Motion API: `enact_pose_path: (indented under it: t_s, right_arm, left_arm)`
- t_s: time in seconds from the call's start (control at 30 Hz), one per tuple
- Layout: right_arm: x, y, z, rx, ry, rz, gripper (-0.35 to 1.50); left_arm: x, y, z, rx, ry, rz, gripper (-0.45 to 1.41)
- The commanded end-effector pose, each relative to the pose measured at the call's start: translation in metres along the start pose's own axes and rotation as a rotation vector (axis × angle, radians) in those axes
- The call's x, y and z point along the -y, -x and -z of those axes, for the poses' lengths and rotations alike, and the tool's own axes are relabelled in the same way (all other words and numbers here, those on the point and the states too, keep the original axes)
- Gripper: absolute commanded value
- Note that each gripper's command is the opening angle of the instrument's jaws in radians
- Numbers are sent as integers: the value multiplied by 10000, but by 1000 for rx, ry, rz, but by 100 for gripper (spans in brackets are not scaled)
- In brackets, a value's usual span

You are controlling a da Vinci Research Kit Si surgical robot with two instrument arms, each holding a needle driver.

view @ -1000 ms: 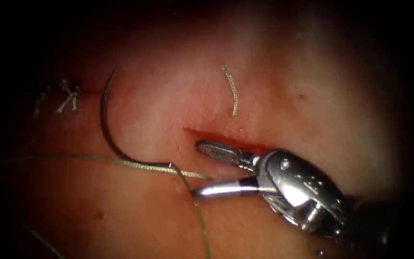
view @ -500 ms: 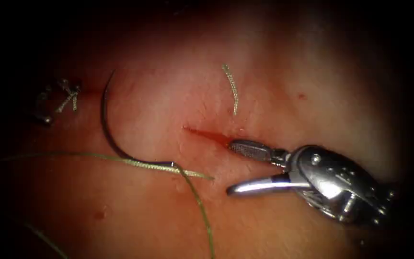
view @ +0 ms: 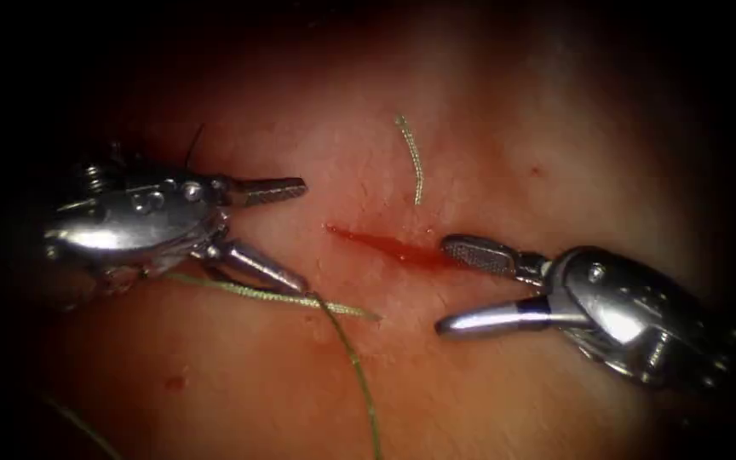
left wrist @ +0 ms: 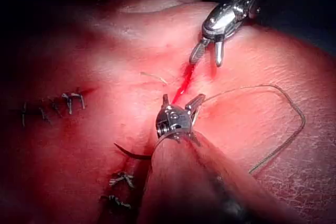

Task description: Wound Closure

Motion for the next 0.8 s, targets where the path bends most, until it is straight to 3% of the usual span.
enact_pose_path:
  t_s: [0.03,0.2,0.37,0.5,0.7,0.73,0.77,0.8]
  right_arm:
    - [-1,5,-9,-1,-3,0,67]
    - [-2,7,-10,-1,-1,3,67]
    - [-5,11,-12,-1,1,6,67]
    - [-7,11,-11,-1,2,6,67]
    - [-7,10,-6,-1,5,4,67]
    - [-8,10,-6,-1,6,4,67]
    - [-8,10,-6,-1,6,4,67]
    - [-8,10,-6,-1,6,4,67]
  left_arm:
    - [3,3,-8,4,6,-18,61]
    - [-21,-1,-14,75,92,-345,56]
    - [-46,-18,-41,139,107,-648,56]
    - [-51,-21,-60,184,114,-706,52]
    - [-59,4,-79,280,142,-736,4]
    - [-61,9,-77,283,145,-741,-30]
    - [-61,9,-75,283,147,-741,-45]
    - [-61,9,-73,282,149,-747,-45]
